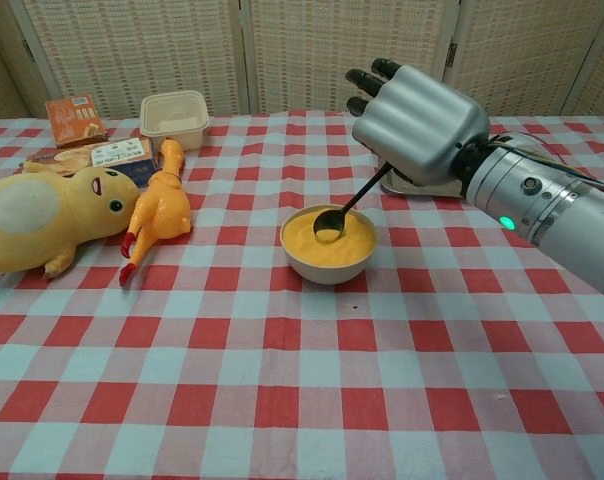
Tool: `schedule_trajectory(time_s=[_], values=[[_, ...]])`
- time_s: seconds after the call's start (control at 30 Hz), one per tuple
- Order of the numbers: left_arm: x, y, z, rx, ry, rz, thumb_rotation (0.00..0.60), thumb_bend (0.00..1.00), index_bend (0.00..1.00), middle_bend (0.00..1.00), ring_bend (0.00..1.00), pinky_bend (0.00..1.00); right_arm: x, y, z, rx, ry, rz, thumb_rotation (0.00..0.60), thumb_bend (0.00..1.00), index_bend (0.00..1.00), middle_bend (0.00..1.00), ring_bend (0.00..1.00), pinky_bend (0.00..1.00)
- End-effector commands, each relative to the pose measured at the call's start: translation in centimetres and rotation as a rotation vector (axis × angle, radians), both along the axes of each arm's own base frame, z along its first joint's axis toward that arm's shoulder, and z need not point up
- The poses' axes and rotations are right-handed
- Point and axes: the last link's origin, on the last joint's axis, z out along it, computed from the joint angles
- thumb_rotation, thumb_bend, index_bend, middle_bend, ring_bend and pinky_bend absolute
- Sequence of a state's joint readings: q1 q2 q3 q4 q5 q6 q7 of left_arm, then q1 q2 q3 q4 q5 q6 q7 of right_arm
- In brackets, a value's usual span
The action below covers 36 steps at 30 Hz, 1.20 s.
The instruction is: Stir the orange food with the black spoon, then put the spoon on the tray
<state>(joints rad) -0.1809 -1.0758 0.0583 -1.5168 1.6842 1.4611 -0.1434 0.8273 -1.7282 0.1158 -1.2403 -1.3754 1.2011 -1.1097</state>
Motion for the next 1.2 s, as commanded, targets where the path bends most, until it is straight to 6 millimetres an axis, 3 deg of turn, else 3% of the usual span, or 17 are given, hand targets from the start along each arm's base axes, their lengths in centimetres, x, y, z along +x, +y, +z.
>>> schedule_trajectory(time_s=[0.03,0.5,0.9,1.2], values=[[0.0,-0.1,0.0,0.001,0.001,-0.002,0.6,0.51,0.0,0.0,0.0,0.13,-0.1,0.3,0.2,0.005,0.009,0.009,0.6,0.39,0.84,0.24,0.02,0.13],[0.2,-0.3,0.1,0.001,-0.005,-0.01,0.6,0.51,0.0,0.0,0.0,0.13,0.0,2.3,-0.2,0.07,0.022,0.057,0.6,0.39,0.84,0.24,0.02,0.13],[0.1,-0.3,0.1,-0.002,-0.004,-0.014,0.6,0.51,0.0,0.0,0.0,0.13,-0.2,1.8,1.2,0.049,-0.065,-0.011,0.6,0.39,0.84,0.24,0.02,0.13],[0.2,-0.3,-0.1,-0.007,0.0,-0.013,0.6,0.51,0.0,0.0,0.0,0.13,-0.3,2.1,0.7,0.067,-0.02,0.021,0.6,0.39,0.84,0.24,0.03,0.13]])
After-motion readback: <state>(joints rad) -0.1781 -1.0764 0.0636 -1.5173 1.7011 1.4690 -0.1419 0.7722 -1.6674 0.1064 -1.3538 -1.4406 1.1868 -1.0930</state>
